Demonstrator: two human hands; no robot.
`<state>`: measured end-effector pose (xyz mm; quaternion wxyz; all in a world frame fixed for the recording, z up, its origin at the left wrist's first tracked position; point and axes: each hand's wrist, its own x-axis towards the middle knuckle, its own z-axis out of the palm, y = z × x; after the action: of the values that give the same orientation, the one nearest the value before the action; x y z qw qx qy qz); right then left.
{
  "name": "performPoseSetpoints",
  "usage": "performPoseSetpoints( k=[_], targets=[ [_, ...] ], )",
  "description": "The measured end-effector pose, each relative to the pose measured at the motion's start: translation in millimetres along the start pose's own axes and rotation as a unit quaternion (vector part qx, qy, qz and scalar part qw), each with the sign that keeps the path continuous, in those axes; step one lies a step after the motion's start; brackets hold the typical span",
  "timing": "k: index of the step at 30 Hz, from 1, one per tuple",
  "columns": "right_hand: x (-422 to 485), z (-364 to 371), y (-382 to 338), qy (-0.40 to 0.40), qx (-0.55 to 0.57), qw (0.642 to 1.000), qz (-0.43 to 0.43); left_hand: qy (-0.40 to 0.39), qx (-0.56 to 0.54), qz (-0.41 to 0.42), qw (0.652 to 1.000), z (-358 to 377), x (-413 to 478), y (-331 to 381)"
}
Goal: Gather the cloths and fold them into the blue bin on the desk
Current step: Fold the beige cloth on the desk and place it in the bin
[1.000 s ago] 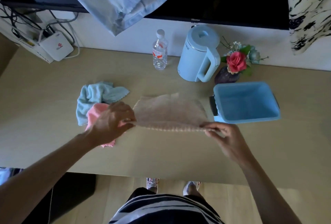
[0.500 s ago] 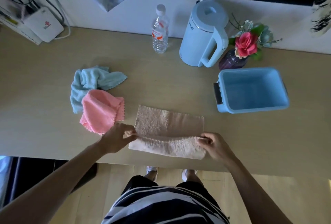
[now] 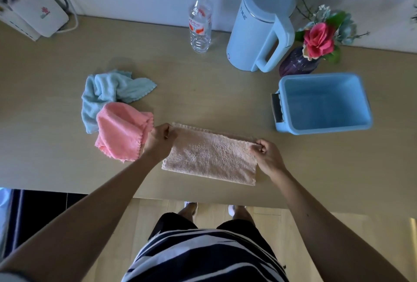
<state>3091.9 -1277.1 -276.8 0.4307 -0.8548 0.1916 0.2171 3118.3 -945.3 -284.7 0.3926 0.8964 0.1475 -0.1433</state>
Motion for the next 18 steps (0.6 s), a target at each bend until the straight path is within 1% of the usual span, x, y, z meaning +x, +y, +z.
performPoseSetpoints(
  k=[3,5,6,7,8,9,10,11,13,15,18],
  targets=[
    [2.8,3.5,-1.7,0.026,0.003,1.0,0.005,0.024,0.002,0.0,1.0,3.9,2.4,4.3],
    [-2.0,6.6,-4.9,0.065,-0.016,0.998,-0.006,0.071,0.026,0.032,0.997,5.3,0.1,5.1],
    [-6.2,8.7,-5.9,0.098,-0.049,0.994,-0.029,0.101,0.067,0.059,0.991,6.8,-1.6,4.0],
    [-10.7,12.1,-5.5,0.131,-0.093,0.984,-0.071,0.127,0.108,0.092,0.982,9.0,-4.7,3.3],
    [-16.8,17.3,-6.2,0.153,-0.143,0.971,-0.119,0.141,0.131,0.131,0.972,12.1,-9.0,2.0],
    [-22.2,23.8,-5.6,0.156,-0.188,0.956,-0.164,0.135,0.14,0.173,0.965,17.1,-15.6,1.4],
    [-27.3,31.4,-5.2,0.138,-0.221,0.945,-0.198,0.12,0.141,0.212,0.96,24.7,-23.6,-0.9],
    [-31.2,40.0,-4.6,0.102,-0.245,0.939,-0.22,0.096,0.144,0.237,0.956,33.5,-33.8,-3.1],
    [-36.8,55.9,-0.2,0.018,-0.292,0.928,-0.231,0.045,0.168,0.252,0.952,52.5,-55.7,-6.9],
    [-38.4,65.0,9.0,-0.029,-0.339,0.916,-0.214,0.009,0.207,0.229,0.951,71.8,-72.1,-13.1],
    [-41.1,61.8,19.9,-0.04,-0.378,0.906,-0.187,-0.024,0.193,0.193,0.962,89.6,-82.5,-20.9]
  ],
)
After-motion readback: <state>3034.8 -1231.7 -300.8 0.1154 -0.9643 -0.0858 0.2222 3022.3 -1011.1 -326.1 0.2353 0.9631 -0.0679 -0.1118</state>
